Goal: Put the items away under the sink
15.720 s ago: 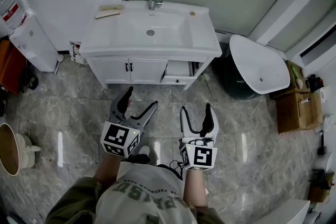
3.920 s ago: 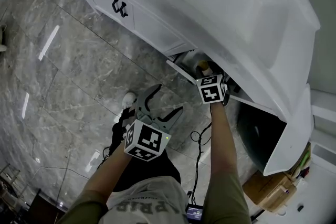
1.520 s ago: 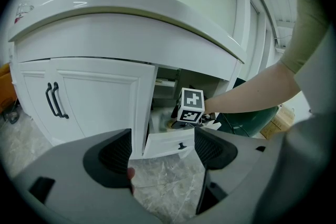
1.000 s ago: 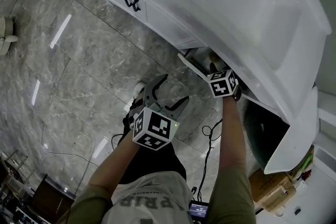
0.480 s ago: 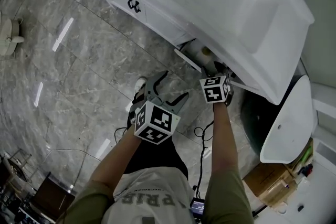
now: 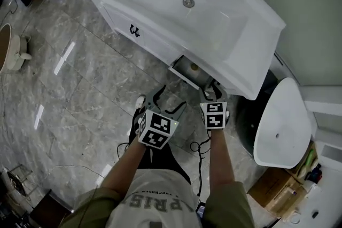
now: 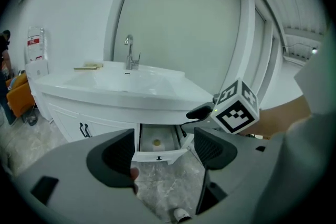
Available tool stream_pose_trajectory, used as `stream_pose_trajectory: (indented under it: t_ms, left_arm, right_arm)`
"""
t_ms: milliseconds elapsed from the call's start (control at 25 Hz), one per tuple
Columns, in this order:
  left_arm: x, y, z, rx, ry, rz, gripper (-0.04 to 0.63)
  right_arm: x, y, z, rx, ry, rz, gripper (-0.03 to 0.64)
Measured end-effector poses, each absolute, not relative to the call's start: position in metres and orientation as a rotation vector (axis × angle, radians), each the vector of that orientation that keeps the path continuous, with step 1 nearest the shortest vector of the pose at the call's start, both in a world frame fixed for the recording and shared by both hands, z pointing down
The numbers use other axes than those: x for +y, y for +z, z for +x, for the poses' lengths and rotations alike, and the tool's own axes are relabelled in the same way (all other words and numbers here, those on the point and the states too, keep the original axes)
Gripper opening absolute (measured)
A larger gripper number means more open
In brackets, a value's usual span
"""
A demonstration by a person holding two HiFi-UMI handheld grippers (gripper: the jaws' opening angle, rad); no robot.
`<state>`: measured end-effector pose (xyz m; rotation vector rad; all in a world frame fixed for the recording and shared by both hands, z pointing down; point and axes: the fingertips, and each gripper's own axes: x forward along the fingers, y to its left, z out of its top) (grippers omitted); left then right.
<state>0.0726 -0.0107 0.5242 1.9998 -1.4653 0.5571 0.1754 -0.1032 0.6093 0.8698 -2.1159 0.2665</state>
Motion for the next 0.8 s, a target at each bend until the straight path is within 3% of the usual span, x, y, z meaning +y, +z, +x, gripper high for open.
stream_pose_trajectory:
  t_ms: [440,640,760,800]
  left_arm:
    - [-0.008,0.397,0.077,-1.625,0.41,2.084,0.342]
    - [-0.009,0.347,0.075,-1.719,0.318,2.174,0.235]
    - [-0.01,0.326,0.076,-1.791,0.303,2.188,0.13]
    - [-0.01,0.321,0.076,-1.815,0.294,2.188,0.101]
  right_arm:
    - [-0.062,0.405,0.222,-2.407,0.204,1.288,0.195]
    - [-0.042,0.329,0.233,-2.516,0.064,1.442,0.193]
    - [-0.035,0.301,0.237,-2.54,-0.025,1.489,0.19]
    - [-0.033,0.296,0.238,-2.542,-0.053,1.506,0.147]
